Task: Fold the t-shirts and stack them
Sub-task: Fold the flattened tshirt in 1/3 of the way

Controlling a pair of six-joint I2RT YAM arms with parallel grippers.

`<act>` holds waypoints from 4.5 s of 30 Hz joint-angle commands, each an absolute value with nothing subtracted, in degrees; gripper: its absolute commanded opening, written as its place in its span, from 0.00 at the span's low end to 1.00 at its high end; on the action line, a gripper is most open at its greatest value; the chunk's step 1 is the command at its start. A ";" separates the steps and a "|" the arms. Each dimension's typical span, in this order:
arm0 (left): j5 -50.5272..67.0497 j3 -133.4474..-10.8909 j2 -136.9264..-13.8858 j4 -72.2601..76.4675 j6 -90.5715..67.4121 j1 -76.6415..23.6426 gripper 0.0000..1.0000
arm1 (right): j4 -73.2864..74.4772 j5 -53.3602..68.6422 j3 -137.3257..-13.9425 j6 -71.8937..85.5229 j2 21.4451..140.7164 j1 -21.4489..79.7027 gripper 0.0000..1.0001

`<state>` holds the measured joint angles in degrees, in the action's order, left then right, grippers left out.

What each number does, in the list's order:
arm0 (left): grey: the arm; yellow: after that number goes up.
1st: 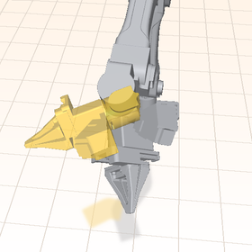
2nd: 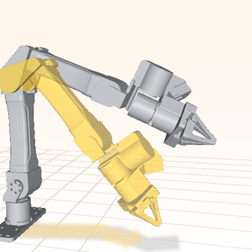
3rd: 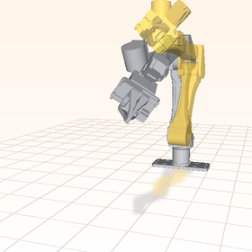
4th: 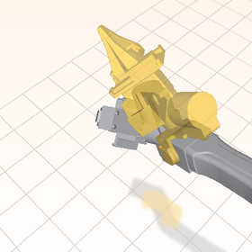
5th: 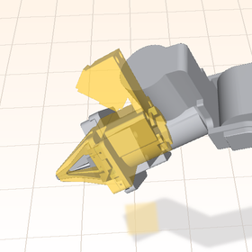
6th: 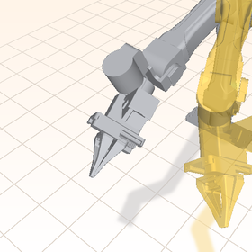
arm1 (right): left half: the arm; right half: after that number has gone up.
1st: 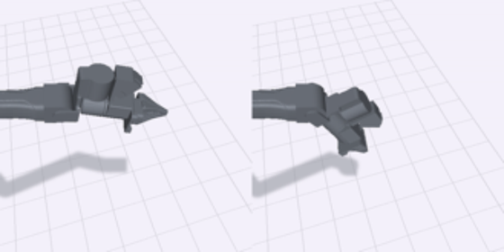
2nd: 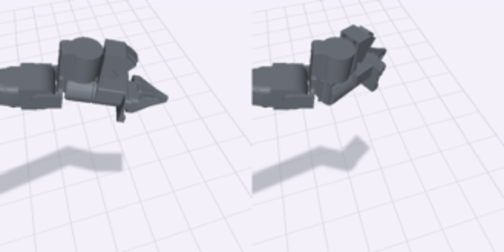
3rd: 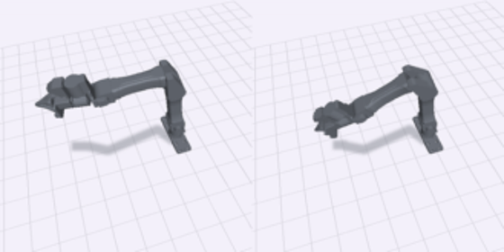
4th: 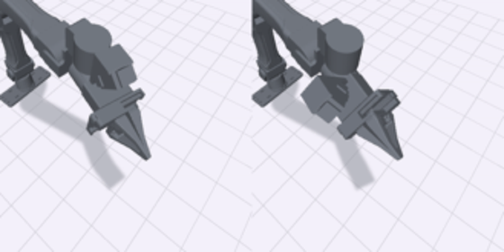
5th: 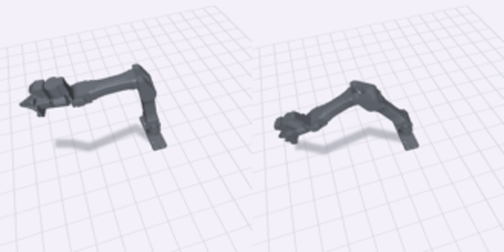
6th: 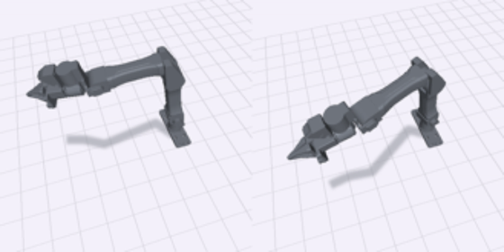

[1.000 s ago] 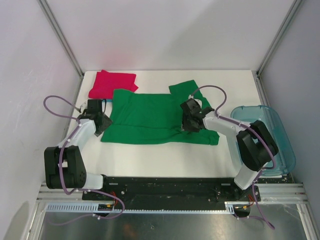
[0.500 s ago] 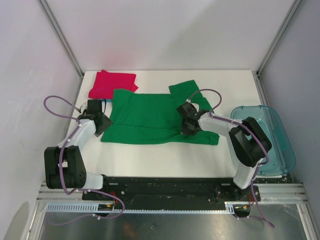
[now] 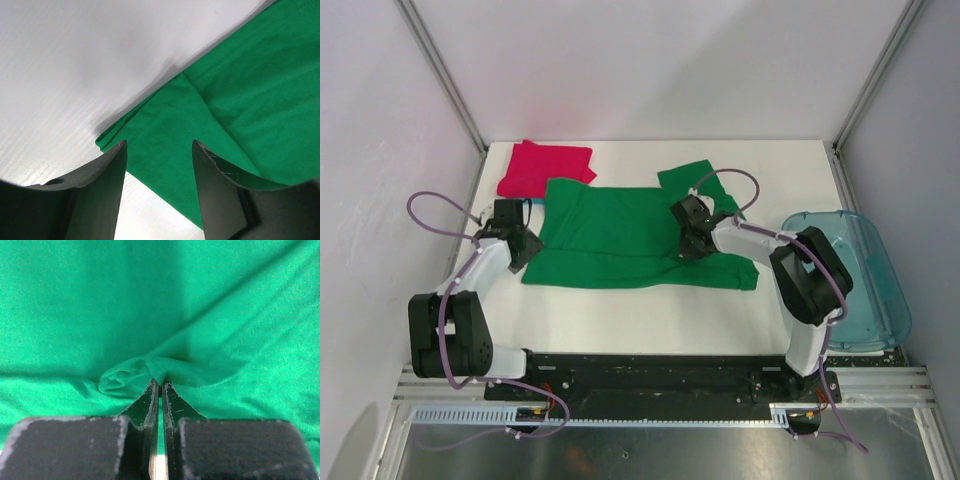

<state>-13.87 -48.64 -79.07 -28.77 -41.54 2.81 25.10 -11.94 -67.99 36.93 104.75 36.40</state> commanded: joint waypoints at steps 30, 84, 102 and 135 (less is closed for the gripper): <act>-7.04 -37.98 -69.29 -28.81 -44.19 10.74 0.45 | 32.39 -13.86 -63.30 37.52 88.15 29.91 0.32; -17.91 -41.74 -77.46 -25.10 -45.01 12.84 0.00 | 23.84 -10.21 -33.26 46.65 68.83 24.82 0.38; -18.48 -41.75 -76.69 -26.36 -44.36 12.81 0.00 | 31.85 -16.85 -38.38 43.53 71.91 23.10 0.04; -18.43 -30.38 -52.65 -51.17 -62.50 11.61 0.02 | 63.49 -0.98 -38.32 53.08 52.36 14.01 0.05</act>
